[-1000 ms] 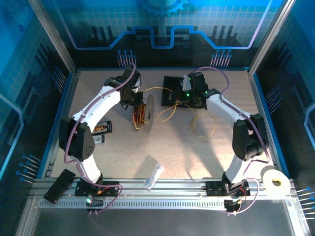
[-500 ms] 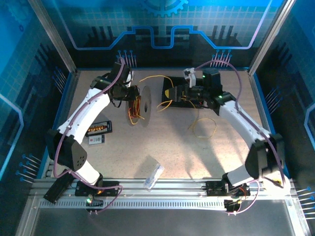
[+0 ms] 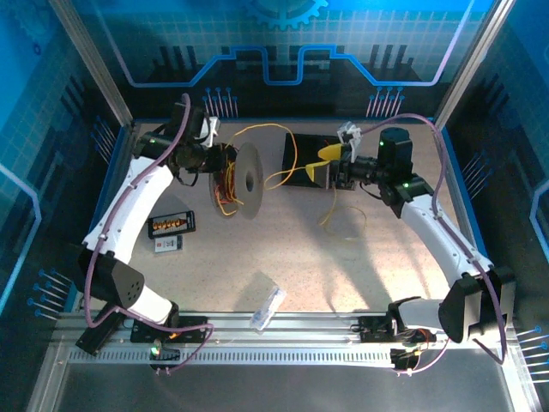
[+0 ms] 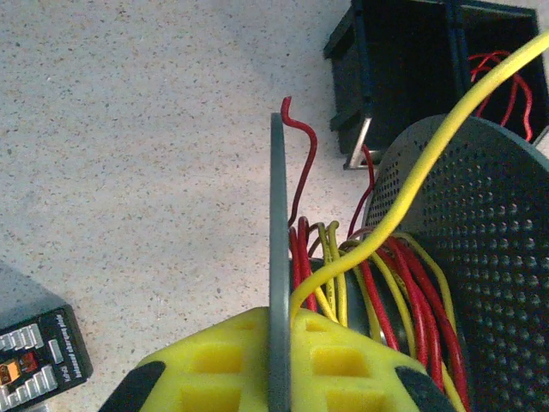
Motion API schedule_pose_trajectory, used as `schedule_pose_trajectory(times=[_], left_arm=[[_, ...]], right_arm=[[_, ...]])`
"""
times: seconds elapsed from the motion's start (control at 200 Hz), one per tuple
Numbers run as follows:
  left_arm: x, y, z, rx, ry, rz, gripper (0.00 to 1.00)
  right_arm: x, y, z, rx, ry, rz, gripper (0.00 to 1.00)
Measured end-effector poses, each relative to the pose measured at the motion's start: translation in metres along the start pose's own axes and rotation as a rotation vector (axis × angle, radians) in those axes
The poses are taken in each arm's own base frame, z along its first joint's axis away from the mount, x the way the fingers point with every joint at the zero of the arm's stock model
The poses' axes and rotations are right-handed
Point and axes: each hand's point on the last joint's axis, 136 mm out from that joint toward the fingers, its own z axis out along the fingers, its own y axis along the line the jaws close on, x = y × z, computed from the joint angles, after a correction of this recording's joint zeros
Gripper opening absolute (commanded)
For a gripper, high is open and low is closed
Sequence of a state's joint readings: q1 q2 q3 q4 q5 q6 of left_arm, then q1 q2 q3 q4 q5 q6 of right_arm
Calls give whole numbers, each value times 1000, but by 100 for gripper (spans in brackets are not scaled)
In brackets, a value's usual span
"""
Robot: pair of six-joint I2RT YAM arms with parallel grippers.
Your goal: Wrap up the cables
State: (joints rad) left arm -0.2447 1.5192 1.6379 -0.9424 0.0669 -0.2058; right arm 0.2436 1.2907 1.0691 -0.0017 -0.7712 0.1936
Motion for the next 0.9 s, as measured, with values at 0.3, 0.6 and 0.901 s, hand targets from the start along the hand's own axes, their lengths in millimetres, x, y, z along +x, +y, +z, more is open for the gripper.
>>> schedule_pose_trajectory(times=[0.3, 0.6, 0.901], left_arm=[[1, -9, -12, 77, 10, -20, 0], [0, -15, -19, 109, 18, -19, 0], [2, -22, -20, 152, 30, -18, 0]], right_arm=[[46, 7, 12, 33, 40, -319, 77], [34, -7, 32, 105, 149, -690, 73], [51, -29, 54, 54, 232, -890, 70]])
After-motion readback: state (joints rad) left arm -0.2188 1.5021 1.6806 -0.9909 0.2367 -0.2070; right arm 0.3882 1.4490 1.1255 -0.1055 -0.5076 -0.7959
